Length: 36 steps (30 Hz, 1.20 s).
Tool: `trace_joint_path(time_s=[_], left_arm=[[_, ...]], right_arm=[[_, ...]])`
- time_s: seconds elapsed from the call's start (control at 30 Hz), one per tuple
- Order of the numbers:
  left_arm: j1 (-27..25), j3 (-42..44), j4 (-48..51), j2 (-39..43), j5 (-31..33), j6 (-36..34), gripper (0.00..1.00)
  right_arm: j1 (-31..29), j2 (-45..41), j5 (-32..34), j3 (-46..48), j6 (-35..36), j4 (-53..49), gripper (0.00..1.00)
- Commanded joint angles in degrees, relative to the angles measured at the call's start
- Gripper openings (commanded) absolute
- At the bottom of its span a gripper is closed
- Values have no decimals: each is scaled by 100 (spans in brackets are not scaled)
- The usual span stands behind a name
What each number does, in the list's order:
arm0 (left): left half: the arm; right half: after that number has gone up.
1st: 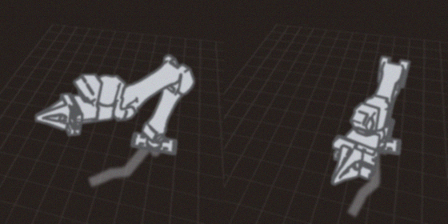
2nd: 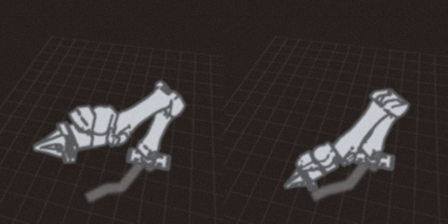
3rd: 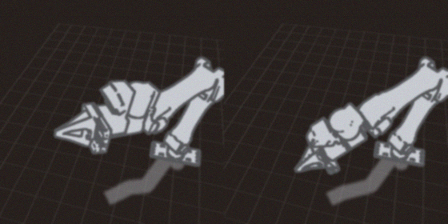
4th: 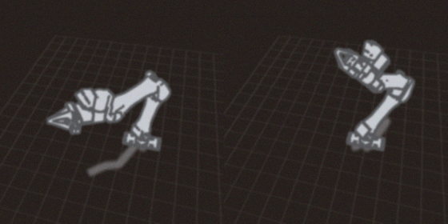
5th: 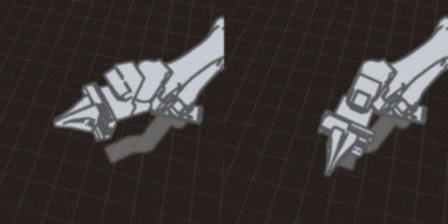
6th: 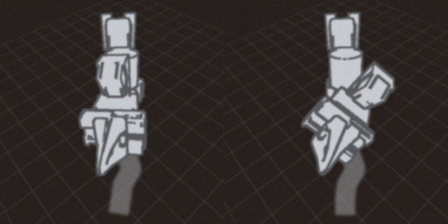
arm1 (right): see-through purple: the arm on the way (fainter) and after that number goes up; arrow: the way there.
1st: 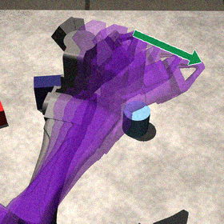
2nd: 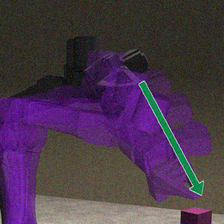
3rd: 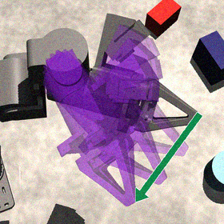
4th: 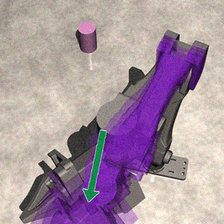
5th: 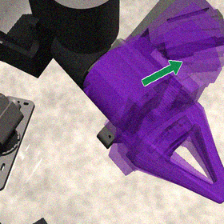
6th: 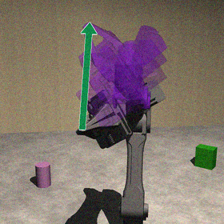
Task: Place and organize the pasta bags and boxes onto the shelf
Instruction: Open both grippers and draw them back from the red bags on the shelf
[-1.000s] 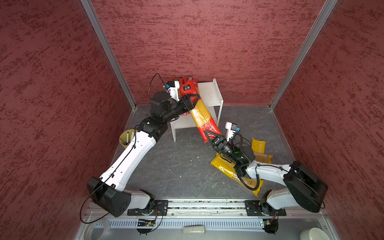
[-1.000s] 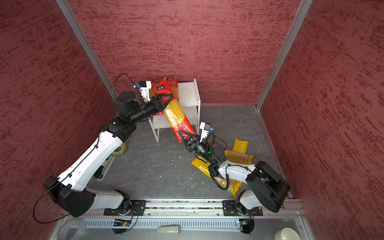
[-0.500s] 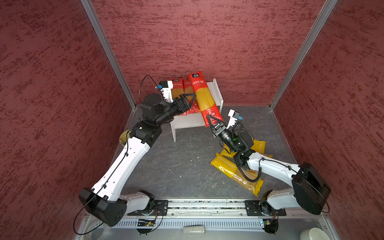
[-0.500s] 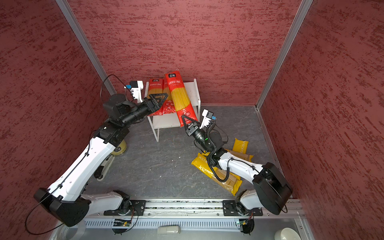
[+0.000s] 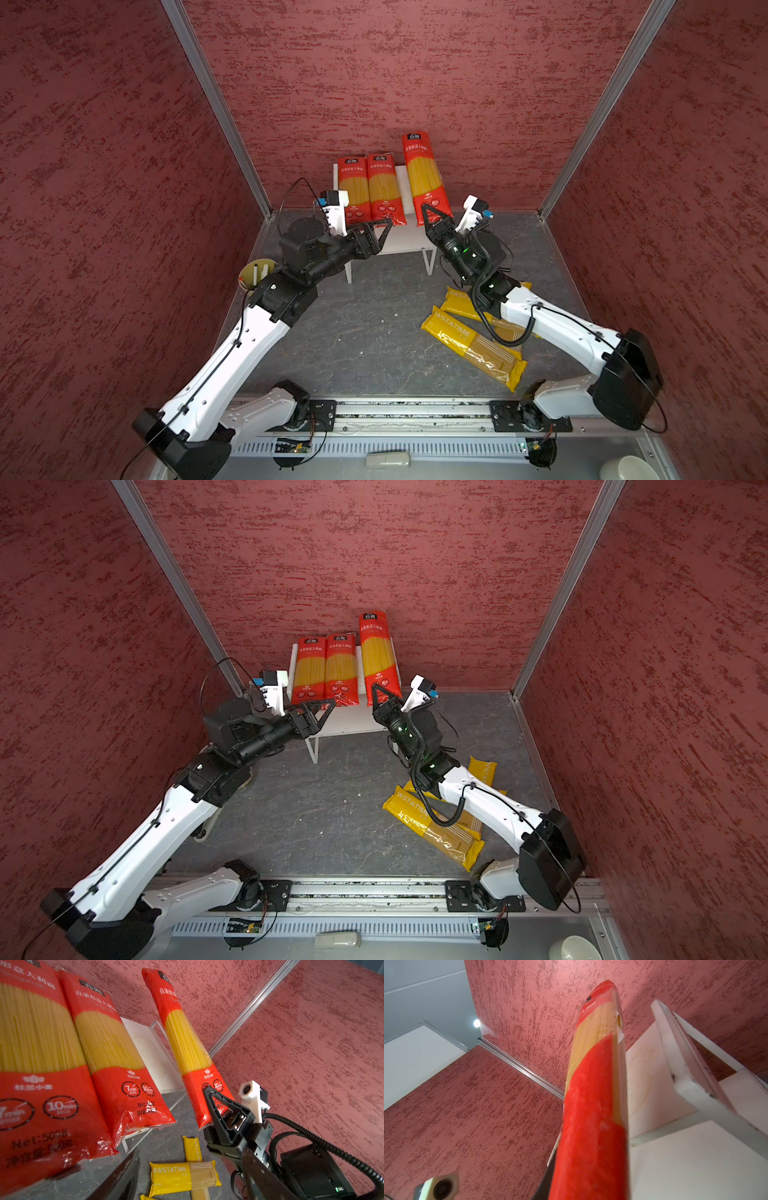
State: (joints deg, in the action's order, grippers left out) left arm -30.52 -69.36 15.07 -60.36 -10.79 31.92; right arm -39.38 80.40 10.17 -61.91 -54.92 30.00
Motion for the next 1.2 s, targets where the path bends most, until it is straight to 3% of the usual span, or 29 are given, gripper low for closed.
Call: trace_joint_path(time_s=[0.0,0.4,0.6,0.93,1.0,1.17], left_arm=[[-149,231,269,209,467,-353,76],[-445,1201,-45,661,657,-131,77],[-744,1616,-346,610,756,147,76],[-1104,1912,-358,591,1113,252,76],[-1142,1957,-372,588,1156,270,76],[-1206,1962,-339,556,1218,288,76]], right_arm=[[70,36,70,-435,-114,464,13],[99,-53,-217,-164,-388,99,44],[233,-391,-272,281,-422,-156,43],[323,174,-914,-220,-758,174,21],[316,428,-1043,-371,-986,279,22],[316,540,-1183,-353,-1223,390,39]])
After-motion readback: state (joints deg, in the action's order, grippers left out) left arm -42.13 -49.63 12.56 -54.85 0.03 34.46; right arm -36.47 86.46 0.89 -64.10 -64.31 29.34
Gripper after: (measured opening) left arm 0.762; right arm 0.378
